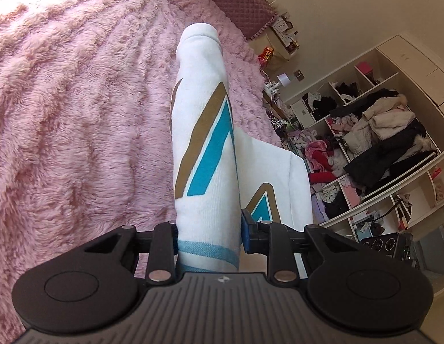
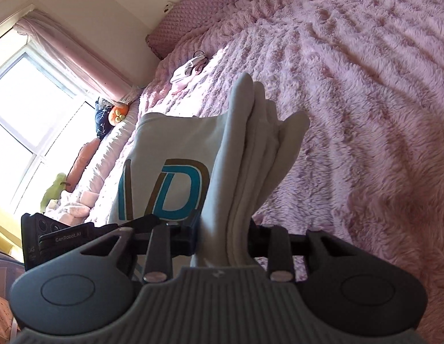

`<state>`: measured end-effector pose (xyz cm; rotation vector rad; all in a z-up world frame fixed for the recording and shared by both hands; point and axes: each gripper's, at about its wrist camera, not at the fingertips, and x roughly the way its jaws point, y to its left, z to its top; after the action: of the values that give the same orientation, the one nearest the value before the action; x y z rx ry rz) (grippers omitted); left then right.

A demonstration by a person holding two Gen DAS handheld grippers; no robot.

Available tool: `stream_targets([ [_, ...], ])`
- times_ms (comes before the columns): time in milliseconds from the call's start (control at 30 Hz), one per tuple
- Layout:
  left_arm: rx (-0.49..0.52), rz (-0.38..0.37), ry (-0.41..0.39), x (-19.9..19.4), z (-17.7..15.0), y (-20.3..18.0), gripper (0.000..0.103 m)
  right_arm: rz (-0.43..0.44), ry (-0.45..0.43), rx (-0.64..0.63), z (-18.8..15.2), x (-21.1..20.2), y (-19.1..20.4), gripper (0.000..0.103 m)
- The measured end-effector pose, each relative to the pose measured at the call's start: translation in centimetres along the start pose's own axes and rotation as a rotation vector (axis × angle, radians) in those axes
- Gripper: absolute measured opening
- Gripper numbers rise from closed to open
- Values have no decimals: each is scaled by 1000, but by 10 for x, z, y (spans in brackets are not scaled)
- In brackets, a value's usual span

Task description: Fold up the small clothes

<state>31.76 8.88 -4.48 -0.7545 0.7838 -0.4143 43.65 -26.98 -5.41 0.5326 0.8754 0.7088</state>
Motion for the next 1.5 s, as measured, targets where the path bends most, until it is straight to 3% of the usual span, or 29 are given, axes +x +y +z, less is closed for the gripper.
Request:
stream_targets([
  [233, 11, 47, -66, -86, -13, -2, 30, 79, 26, -49, -36, -1, 78, 27],
  [500, -46, 43, -99, -118, -24, 38, 30, 81, 73, -71, -69, 17, 119, 26],
  [700, -88, 46, -86, -100, -32, 87, 30, 17, 128, -52, -85, 56, 105, 26],
  [967, -174, 61, -47, -66, -42, 166, 31, -83, 194, -1, -95, 117, 43, 25],
  [1067, -162, 13, -18, -71, -42, 180, 35, -77, 202, 0, -92, 121, 26, 36],
  [1133, -165, -8, -3, -80, -40, 184, 35, -92, 200, -29, -91, 115, 24, 47],
  [1367, -158, 21, -31, -102, -19, 194, 38, -77, 114, -107, -60, 103, 29, 52],
  [1433, -177, 47, -78, -100, -10, 197, 38, -115, 103, -108, -51, 115, 30, 54],
  [1500, -200, 27, -79, -98, -2, 200, 41, -138, 67, -113, -44, 121, 36, 55],
])
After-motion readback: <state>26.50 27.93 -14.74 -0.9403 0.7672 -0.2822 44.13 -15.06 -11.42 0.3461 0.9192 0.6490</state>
